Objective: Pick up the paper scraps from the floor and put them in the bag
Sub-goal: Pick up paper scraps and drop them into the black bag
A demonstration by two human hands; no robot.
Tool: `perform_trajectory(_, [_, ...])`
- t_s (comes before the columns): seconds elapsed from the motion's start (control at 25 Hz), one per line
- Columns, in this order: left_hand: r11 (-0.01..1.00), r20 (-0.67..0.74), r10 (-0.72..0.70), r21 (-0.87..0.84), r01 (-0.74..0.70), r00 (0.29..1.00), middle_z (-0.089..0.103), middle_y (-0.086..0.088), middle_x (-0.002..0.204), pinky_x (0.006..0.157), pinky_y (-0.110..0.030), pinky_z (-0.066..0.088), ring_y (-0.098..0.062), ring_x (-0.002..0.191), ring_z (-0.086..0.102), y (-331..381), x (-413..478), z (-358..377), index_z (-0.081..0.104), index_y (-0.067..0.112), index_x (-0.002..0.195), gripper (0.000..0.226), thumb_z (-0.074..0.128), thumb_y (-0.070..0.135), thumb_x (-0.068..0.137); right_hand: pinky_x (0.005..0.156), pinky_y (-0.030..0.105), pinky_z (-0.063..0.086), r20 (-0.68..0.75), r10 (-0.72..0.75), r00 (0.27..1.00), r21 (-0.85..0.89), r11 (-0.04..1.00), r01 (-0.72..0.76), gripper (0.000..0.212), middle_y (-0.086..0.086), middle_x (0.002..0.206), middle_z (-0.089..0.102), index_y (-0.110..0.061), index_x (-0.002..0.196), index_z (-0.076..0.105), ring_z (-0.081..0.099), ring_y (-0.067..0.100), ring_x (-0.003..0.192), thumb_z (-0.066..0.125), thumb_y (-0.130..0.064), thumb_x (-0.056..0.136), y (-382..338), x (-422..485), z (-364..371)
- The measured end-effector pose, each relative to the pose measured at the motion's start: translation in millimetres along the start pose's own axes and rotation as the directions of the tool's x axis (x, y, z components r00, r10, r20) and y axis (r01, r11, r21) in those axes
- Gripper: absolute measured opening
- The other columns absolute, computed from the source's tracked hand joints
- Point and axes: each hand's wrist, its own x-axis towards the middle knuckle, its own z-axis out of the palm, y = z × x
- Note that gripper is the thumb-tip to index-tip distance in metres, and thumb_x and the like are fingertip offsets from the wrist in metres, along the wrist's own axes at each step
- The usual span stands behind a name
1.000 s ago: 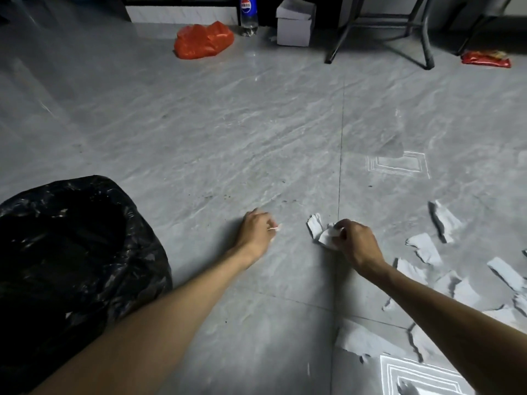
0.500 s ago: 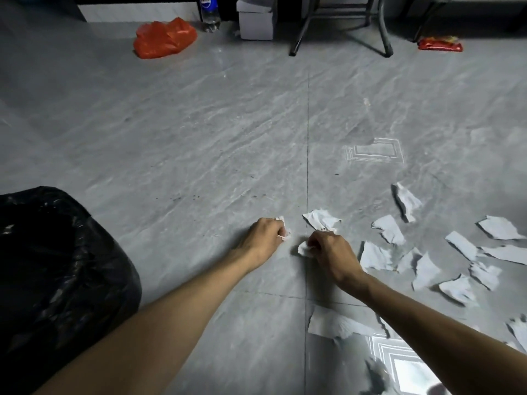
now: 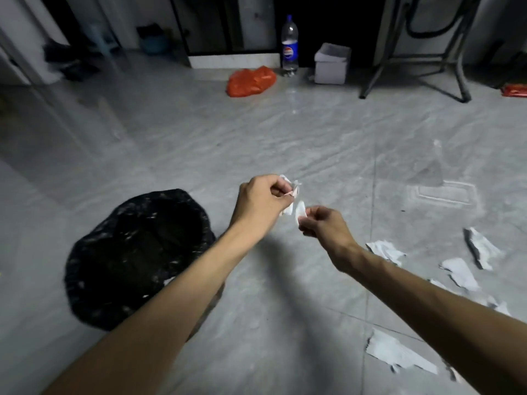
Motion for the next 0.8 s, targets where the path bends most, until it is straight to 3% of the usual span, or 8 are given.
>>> perform_trajectory(0.16, [0.990, -0.169, -0.079, 0.105, 0.098, 0.982, 0.064, 0.011, 0.061, 0.057, -0.008, 0.042, 0.001, 0.056, 0.057, -22, -16, -93, 0.069, 0.024, 0.067, 0.015, 0.079, 0.013, 0.072, 0.055, 0.014, 0.047, 0.134, -0.204, 0.970, -0.017, 0.978, 0.208, 0.005, 0.003, 0.067, 0.056, -0.006, 0.090, 0.060, 0.054, 0.008, 0.057, 0.062, -0.003, 0.088, -66, -13, 62])
perform_trajectory(0.28, [0.942, -0.222, -0.183, 0.241, 0.236, 0.958, 0.062, 0.009, 0.055, 0.061, -0.019, 0.042, -0.012, 0.059, 0.064, -63, -34, -138, 0.069, 0.021, 0.063, 0.015, 0.077, 0.015, 0.074, 0.055, 0.012, 0.044, 0.225, -0.361, 0.905, -0.015, 0.928, 0.373, 0.011, 0.001, 0.066, 0.057, -0.012, 0.081, 0.062, 0.051, 0.003, 0.053, 0.067, -0.003, 0.083, -89, -30, 114])
perform_trajectory(0.36, [0.867, -0.197, -0.292, 0.359, 0.346, 0.936, 0.065, 0.003, 0.062, 0.066, -0.021, 0.043, -0.020, 0.074, 0.069, -92, -49, -158, 0.070, 0.020, 0.067, 0.012, 0.074, 0.013, 0.076, 0.061, 0.015, 0.046, 0.246, -0.452, 0.858, 0.016, 0.887, 0.462, 0.021, -0.005, 0.066, 0.059, -0.023, 0.074, 0.062, 0.052, 0.004, 0.060, 0.069, -0.004, 0.080, -92, -44, 147])
perform_trajectory(0.44, [0.819, -0.180, -0.394, 0.377, 0.433, 0.901, 0.072, -0.002, 0.080, 0.070, -0.024, 0.049, -0.020, 0.080, 0.069, -113, -60, -169, 0.067, 0.024, 0.072, 0.018, 0.071, 0.008, 0.078, 0.066, 0.019, 0.047, 0.275, -0.498, 0.822, -0.066, 0.844, 0.533, 0.017, -0.008, 0.068, 0.063, -0.024, 0.074, 0.065, 0.056, 0.004, 0.065, 0.069, -0.008, 0.079, -86, -51, 172])
perform_trajectory(0.52, [0.820, -0.227, -0.419, 0.322, 0.473, 0.879, 0.072, -0.003, 0.090, 0.075, -0.029, 0.056, -0.022, 0.084, 0.068, -121, -62, -176, 0.066, 0.025, 0.081, 0.023, 0.066, 0.002, 0.079, 0.074, 0.020, 0.047, 0.395, -0.421, 0.816, -0.312, 0.775, 0.550, 0.013, 0.000, 0.083, 0.073, -0.018, 0.087, 0.071, 0.065, 0.010, 0.079, 0.070, -0.009, 0.078, -75, -49, 186])
perform_trajectory(0.64, [0.848, -0.300, -0.399, 0.239, 0.473, 0.866, 0.070, 0.000, 0.090, 0.081, -0.037, 0.059, -0.025, 0.087, 0.069, -115, -61, -179, 0.066, 0.024, 0.087, 0.027, 0.057, -0.001, 0.080, 0.090, 0.018, 0.042, 0.520, -0.199, 0.830, -0.604, 0.602, 0.523, 0.044, 0.008, 0.120, 0.068, -0.017, 0.121, 0.065, 0.063, 0.021, 0.112, 0.074, -0.020, 0.078, -63, -46, 184])
perform_trajectory(0.72, [0.861, -0.317, -0.378, 0.225, 0.456, 0.870, 0.069, 0.004, 0.084, 0.080, -0.036, 0.059, -0.022, 0.085, 0.069, -111, -63, -179, 0.067, 0.026, 0.086, 0.027, 0.053, 0.002, 0.082, 0.096, 0.029, 0.046, 0.398, -0.220, 0.891, -0.692, 0.565, 0.449, 0.057, 0.011, 0.128, 0.058, -0.018, 0.129, 0.056, 0.059, 0.029, 0.117, 0.075, -0.029, 0.077, -55, -41, 174])
perform_trajectory(0.8, [0.867, -0.304, -0.378, 0.215, 0.449, 0.875, 0.069, 0.006, 0.075, 0.075, -0.033, 0.058, -0.018, 0.077, 0.070, -108, -67, -177, 0.067, 0.025, 0.084, 0.023, 0.055, 0.006, 0.082, 0.085, 0.037, 0.051, 0.272, -0.055, 0.961, -0.719, 0.652, 0.241, 0.060, 0.015, 0.119, 0.057, -0.010, 0.126, 0.053, 0.062, 0.034, 0.106, 0.073, -0.039, 0.077, -42, -40, 163])
